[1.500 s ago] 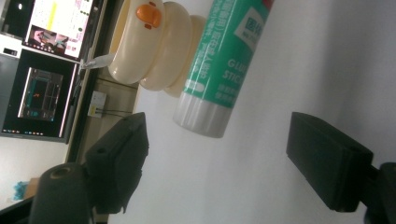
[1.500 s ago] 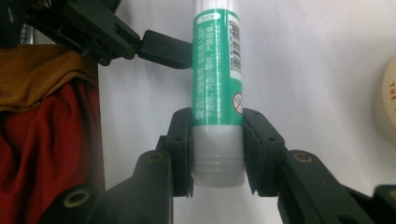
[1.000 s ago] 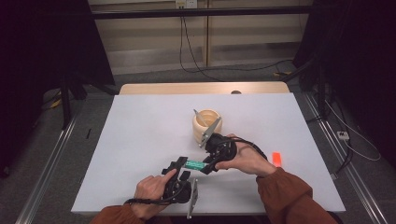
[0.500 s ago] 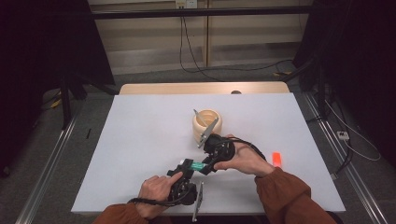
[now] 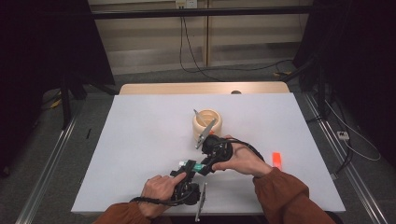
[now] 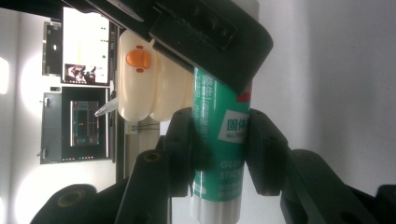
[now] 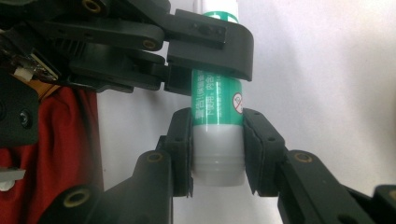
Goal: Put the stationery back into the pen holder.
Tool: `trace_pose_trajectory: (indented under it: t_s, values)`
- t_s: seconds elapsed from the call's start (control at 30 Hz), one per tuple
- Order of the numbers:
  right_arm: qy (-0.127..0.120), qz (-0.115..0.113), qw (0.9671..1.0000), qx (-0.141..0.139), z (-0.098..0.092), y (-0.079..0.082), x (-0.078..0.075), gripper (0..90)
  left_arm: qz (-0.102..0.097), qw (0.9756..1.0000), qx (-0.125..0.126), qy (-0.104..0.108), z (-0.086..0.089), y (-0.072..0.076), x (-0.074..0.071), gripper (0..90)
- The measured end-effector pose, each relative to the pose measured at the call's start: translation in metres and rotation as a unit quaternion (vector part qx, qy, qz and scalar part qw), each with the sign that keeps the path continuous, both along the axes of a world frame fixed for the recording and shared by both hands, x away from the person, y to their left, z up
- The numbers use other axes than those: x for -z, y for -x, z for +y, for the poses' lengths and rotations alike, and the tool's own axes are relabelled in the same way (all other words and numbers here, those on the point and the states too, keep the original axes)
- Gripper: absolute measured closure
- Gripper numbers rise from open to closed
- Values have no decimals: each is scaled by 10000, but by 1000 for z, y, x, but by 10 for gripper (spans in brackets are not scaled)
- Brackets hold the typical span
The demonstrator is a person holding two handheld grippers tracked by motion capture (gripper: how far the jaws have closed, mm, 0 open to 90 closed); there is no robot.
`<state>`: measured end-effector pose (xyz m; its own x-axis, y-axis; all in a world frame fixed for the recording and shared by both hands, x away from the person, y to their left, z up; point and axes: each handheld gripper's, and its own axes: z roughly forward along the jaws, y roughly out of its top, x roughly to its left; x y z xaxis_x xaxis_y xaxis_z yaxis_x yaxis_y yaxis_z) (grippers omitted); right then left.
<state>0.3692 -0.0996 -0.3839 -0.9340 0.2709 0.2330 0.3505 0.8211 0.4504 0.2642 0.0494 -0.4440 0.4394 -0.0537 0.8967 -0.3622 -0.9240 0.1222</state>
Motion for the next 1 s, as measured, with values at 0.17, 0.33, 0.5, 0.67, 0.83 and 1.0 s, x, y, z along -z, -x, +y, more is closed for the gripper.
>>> trace_pose_trajectory:
  t_s: [0.17,0.33,0.5,0.67,0.83,1.0]
  values:
    - [-76,19,10000,-19,-1,-1,1,659,101,9999,-29,25,0,1,1,661]
    - [-159,72,9998,-15,-3,-2,0,653,143,9997,30,197,3,-1,-1,663]
    - [-346,2,9994,-8,-8,-2,-4,513,353,9991,41,229,4,-1,-3,664]
    - [-482,-195,9981,332,-25,-1,-8,334,667,9959,-87,606,11,-7,-10,664]
    - [-617,-462,9933,863,-51,4,-5,177,1396,9799,-293,1396,23,-22,-19,664]
    - [-797,-746,9856,1288,-72,12,0,97,2142,9477,-403,2333,34,-38,-31,664]
